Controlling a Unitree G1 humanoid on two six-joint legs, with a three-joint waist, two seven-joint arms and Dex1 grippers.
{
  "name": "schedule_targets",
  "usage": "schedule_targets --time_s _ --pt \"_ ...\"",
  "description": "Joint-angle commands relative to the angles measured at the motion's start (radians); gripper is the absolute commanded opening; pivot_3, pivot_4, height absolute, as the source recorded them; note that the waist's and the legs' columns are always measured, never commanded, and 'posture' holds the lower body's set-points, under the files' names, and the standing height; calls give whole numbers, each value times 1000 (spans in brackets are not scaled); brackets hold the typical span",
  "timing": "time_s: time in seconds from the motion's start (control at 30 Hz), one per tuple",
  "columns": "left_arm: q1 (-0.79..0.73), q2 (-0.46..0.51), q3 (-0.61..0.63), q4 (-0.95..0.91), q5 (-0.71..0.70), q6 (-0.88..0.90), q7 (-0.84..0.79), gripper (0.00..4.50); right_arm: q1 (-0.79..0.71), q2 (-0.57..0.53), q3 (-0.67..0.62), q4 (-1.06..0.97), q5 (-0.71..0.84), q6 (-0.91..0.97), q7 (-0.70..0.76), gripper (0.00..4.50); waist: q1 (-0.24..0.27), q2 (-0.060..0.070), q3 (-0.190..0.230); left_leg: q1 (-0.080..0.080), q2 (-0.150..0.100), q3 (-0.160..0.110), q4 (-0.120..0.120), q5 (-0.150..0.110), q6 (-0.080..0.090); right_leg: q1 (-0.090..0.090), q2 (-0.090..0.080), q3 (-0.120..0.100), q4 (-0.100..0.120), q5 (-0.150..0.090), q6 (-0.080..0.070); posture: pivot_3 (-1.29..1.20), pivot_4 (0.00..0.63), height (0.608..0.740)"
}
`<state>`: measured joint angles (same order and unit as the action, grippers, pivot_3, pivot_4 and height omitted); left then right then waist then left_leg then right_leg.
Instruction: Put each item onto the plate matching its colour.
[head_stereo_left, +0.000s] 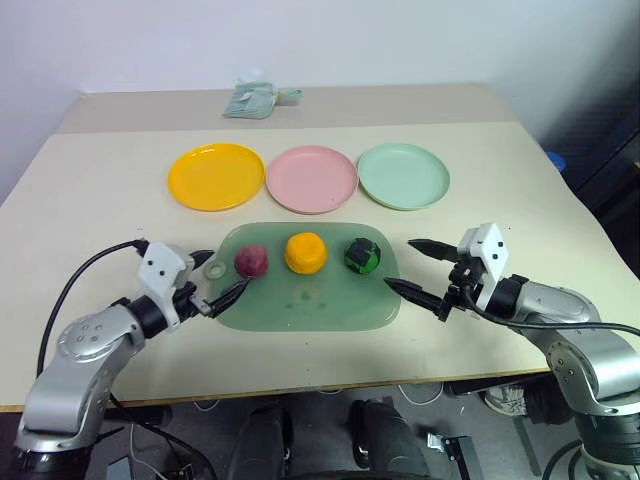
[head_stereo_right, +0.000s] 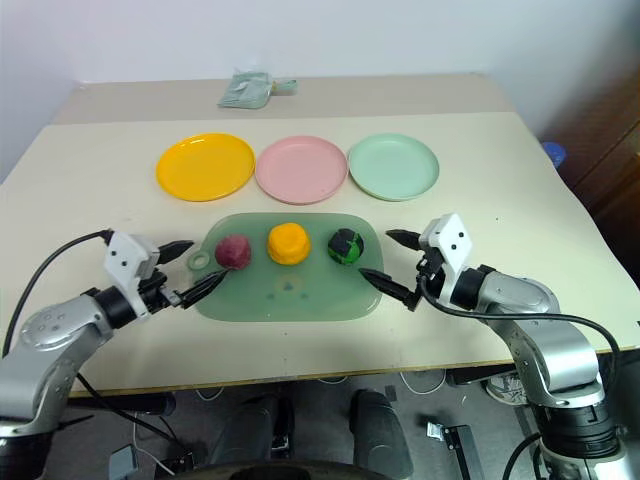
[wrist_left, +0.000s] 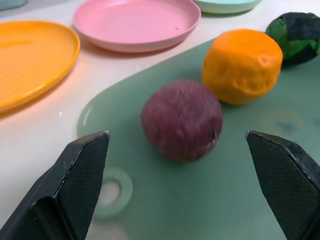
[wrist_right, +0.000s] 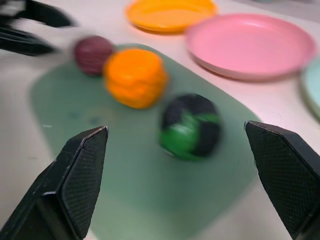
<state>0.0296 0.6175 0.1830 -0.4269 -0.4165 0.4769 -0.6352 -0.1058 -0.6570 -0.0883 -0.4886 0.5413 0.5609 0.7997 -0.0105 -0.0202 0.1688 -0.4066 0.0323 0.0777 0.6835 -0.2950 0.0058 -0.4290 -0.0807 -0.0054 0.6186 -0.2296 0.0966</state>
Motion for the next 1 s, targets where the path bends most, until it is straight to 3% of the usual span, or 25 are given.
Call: schedule_targets --time_s 0.03,1.0 --pt "-21 -5 -11 14 21 -13 13 4500 -17 -5 17 -75 20 14 -11 4433 -1 0 0 0 0 0 0 0 0 0 0 0 0 0 0 0 150 740" --pt "-198 -87 -177 221 177 -59 21 4500 -33 46 115 -154 42 51 -99 4433 1 0 0 0 -1 0 1 0 0 0 0 0 1 0 1 0 150 740"
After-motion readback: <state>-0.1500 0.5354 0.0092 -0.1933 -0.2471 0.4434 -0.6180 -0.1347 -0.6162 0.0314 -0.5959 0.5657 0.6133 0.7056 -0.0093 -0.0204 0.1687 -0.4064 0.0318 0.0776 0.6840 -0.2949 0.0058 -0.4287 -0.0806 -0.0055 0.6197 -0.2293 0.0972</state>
